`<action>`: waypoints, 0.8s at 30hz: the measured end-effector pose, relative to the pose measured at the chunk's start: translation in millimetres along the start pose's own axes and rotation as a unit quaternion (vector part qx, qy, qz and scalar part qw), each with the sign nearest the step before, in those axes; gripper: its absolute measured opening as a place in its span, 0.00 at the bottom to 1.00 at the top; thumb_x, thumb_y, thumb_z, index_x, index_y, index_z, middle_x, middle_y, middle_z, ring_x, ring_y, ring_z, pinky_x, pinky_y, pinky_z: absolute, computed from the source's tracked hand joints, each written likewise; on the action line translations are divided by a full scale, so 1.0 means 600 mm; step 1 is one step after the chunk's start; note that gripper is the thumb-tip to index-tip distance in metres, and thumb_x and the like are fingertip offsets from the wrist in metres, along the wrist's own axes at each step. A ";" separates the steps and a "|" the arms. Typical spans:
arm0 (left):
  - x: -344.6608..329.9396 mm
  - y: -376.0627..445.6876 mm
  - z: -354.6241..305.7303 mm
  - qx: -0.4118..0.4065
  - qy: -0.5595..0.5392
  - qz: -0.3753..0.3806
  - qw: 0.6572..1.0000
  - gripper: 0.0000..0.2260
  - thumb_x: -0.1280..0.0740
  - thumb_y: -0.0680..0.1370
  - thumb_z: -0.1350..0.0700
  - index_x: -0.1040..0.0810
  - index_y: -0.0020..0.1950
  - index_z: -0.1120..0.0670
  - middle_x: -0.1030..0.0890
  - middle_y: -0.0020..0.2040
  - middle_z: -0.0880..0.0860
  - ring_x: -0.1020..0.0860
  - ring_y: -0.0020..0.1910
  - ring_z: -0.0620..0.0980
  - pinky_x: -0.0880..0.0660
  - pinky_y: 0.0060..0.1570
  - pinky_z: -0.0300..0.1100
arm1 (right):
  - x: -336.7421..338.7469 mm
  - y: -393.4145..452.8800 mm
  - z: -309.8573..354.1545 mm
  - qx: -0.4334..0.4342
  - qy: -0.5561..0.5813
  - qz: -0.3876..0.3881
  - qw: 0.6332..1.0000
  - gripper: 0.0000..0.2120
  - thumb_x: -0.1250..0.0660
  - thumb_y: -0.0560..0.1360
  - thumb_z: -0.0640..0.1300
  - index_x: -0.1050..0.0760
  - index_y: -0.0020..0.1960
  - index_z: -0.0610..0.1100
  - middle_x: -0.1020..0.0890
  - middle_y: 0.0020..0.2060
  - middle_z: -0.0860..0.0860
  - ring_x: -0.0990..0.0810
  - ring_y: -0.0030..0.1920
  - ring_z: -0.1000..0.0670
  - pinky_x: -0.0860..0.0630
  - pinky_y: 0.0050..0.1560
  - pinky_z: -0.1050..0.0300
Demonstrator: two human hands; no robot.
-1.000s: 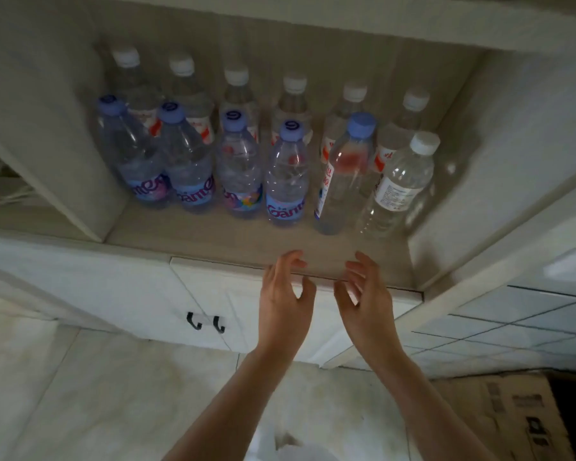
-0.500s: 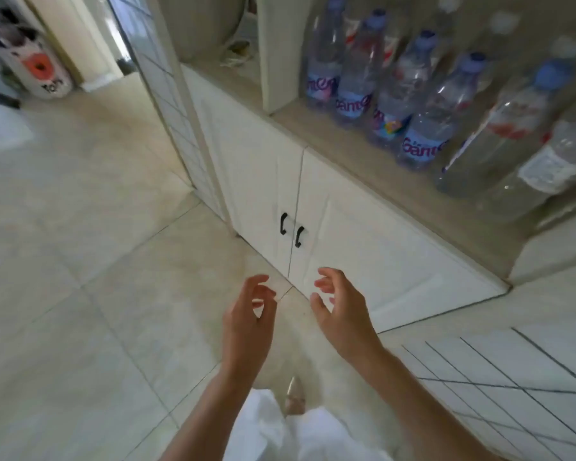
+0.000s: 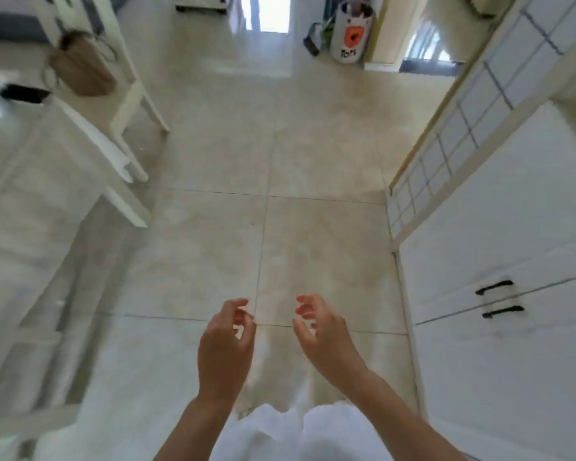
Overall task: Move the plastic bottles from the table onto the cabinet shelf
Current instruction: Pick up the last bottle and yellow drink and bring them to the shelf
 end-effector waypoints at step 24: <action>0.516 0.185 0.499 0.351 -0.046 -0.310 0.882 0.07 0.33 0.77 0.63 0.20 0.53 0.55 0.18 0.41 0.51 0.20 0.41 0.51 0.23 0.44 0.45 | -0.654 0.300 0.522 0.229 -0.115 0.330 0.908 0.14 0.35 0.77 0.44 0.28 0.62 0.45 0.21 0.48 0.54 0.21 0.53 0.52 0.24 0.57 0.57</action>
Point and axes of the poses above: each hand's wrist, its own y-axis towards the middle knuckle, its own x-axis out of the back of the hand, z = x × y, the point moved 9 cm from there along y, towards the middle knuckle
